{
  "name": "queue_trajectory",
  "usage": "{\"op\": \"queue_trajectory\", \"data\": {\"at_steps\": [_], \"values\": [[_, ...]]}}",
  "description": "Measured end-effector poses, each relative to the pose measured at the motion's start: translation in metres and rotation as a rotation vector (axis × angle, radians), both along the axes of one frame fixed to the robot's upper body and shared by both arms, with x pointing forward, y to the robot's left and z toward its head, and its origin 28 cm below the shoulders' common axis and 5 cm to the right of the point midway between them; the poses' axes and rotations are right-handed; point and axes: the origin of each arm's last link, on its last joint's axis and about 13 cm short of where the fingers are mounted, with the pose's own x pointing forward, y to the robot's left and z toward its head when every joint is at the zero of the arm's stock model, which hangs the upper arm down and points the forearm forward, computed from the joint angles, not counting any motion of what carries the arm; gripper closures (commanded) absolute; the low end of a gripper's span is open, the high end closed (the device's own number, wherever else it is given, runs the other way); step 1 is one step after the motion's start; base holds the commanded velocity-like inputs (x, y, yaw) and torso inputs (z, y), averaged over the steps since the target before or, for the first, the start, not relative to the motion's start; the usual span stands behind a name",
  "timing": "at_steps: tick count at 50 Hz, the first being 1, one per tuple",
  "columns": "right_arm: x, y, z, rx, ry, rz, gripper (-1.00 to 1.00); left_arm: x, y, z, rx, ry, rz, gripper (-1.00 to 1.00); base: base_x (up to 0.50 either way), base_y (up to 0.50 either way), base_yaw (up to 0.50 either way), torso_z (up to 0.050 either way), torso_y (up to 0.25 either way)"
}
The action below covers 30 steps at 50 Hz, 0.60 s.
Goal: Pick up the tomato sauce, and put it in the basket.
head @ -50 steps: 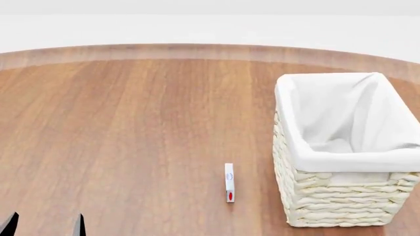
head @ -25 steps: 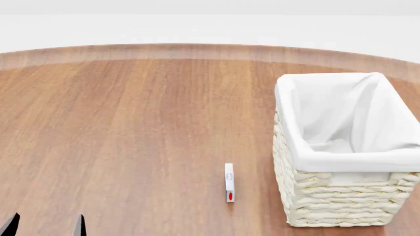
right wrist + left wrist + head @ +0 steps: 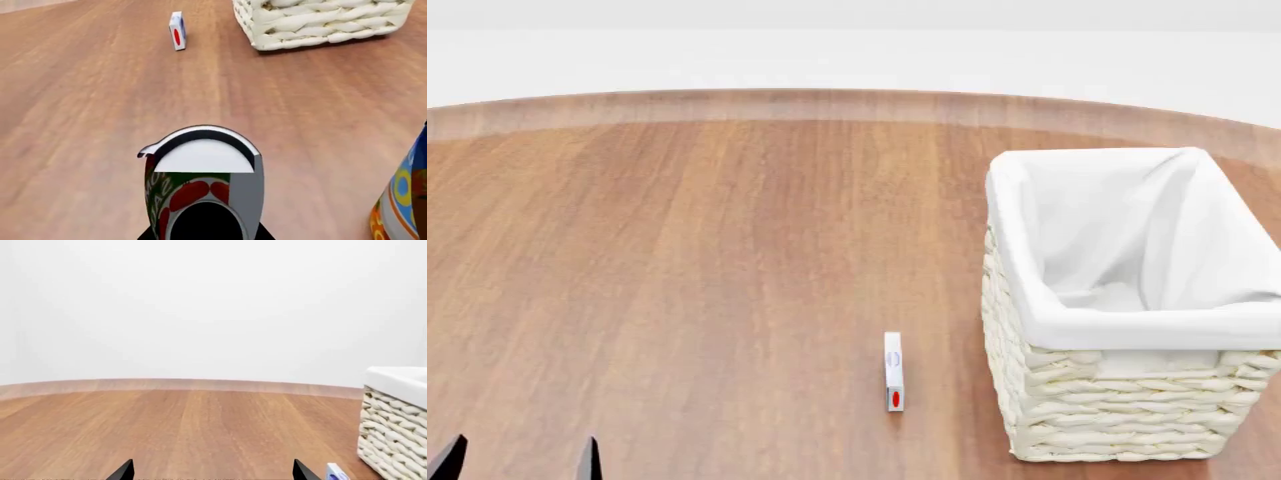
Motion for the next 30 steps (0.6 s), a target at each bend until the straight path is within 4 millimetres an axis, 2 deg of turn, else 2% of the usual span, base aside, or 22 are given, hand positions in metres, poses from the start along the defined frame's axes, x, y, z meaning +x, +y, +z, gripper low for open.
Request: {"op": "queue_trajectory", "data": {"at_steps": [15,30], "values": [[0.013,0.011,0.007,-0.011,-0.003,0.060,1.00,0.000,0.002,0.000,-0.002,0.003,0.008,-1.00,0.00,0.00,0.00,0.000,0.001],[0.041,0.024,0.015,-0.018,0.014,0.143,1.00,-0.002,0.002,-0.001,-0.006,0.007,0.009,-1.00,0.00,0.00,0.00,0.000,0.000]]}}
